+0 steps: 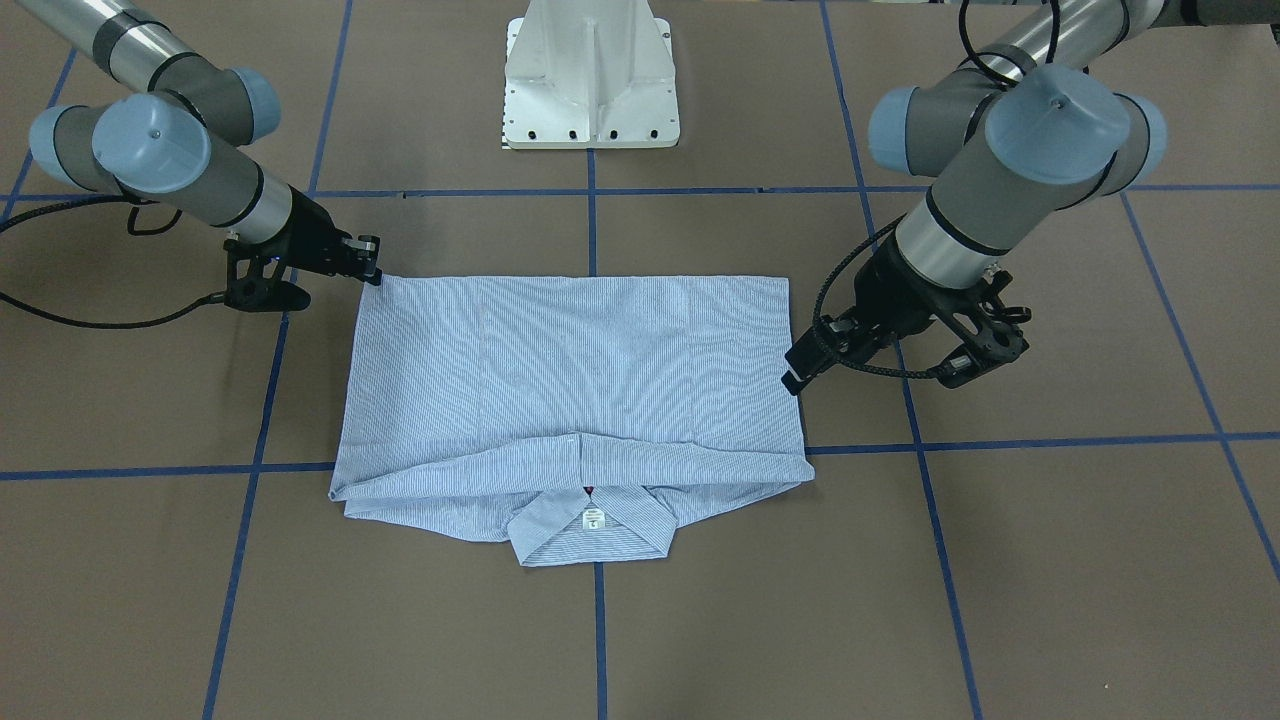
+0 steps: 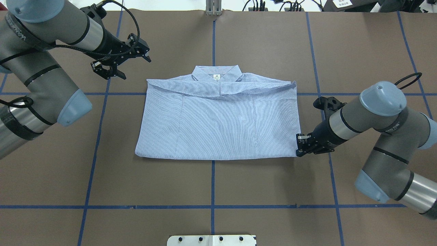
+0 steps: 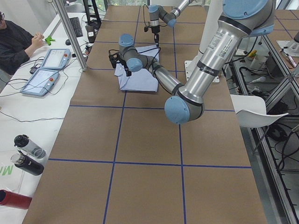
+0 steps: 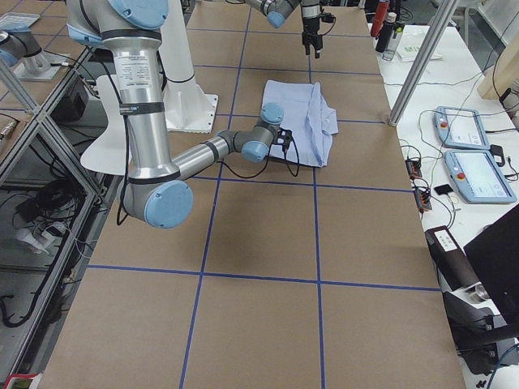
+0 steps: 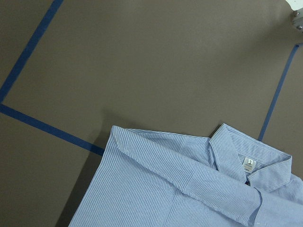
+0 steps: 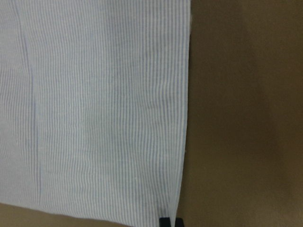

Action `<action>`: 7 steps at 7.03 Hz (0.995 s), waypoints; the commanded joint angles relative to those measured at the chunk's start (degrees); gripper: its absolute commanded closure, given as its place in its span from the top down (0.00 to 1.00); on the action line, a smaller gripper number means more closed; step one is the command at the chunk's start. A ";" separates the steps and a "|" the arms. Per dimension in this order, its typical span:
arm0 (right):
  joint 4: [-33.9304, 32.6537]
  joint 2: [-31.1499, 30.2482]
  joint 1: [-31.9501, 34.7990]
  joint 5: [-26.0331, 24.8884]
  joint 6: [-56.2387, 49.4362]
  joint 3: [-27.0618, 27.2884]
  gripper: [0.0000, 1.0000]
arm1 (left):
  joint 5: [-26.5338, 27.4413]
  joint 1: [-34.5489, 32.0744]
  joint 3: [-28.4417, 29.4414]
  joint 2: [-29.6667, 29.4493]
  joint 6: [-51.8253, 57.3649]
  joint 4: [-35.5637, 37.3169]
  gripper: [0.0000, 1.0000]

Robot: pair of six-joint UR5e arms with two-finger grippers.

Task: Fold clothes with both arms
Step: 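Grasp the shirt edge with the right gripper and drag it toward the robot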

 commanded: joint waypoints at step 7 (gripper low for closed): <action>0.16 -15.88 -17.69 15.34 12.71 16.03 0.37 | 0.87 0.13 -1.10 1.01 0.09 0.74 0.99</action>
